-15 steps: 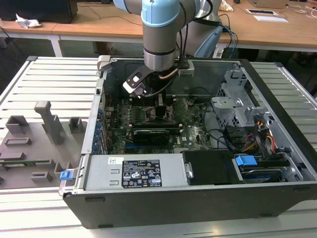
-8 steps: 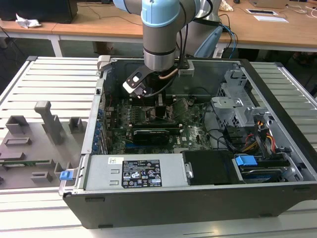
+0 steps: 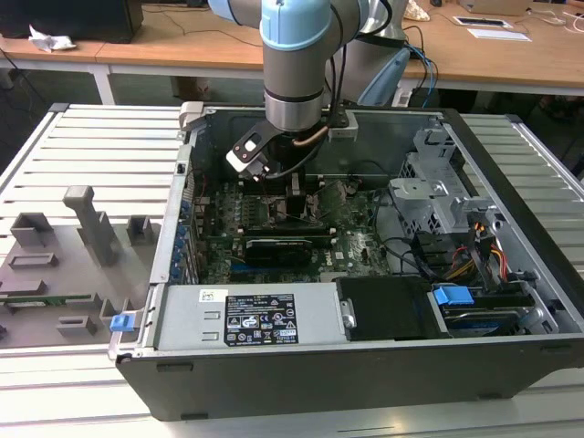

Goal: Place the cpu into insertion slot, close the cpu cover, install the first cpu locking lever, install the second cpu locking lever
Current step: 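Place the cpu into insertion slot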

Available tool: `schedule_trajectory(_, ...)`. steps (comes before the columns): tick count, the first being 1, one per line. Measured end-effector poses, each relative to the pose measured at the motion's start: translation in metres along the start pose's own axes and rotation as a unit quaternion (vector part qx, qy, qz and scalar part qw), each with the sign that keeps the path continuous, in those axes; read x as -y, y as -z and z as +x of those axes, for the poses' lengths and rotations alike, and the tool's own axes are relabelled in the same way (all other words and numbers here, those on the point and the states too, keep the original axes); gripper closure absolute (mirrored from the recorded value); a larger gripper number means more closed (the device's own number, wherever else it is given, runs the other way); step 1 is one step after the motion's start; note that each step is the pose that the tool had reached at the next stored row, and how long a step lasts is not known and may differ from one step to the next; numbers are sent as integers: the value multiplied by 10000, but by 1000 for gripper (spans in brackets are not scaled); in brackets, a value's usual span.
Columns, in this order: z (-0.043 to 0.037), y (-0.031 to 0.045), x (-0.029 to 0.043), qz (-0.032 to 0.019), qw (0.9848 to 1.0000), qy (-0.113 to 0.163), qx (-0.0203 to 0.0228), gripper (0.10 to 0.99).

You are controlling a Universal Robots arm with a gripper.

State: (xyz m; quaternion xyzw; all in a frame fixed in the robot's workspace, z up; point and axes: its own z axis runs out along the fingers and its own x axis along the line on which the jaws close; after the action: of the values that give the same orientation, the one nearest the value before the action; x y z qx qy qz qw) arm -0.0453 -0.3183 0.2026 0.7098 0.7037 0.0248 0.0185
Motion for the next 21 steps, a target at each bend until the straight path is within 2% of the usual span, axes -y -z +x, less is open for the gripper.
schedule_trajectory(4,1,-3,0,-2,10000,0,-3,545)
schedule_trajectory(5,1,-2,0,-1,10000,0,-1,482)
schedule_trajectory(12,-1,-7,-3,0,10000,0,0,482)
schedule_trajectory(13,-2,-7,-3,1,10000,0,2,498)
schedule_trajectory(14,-2,-7,-3,1,10000,0,1,565)
schedule_trajectory(21,-1,10,-4,-1,10000,26,-2,565)
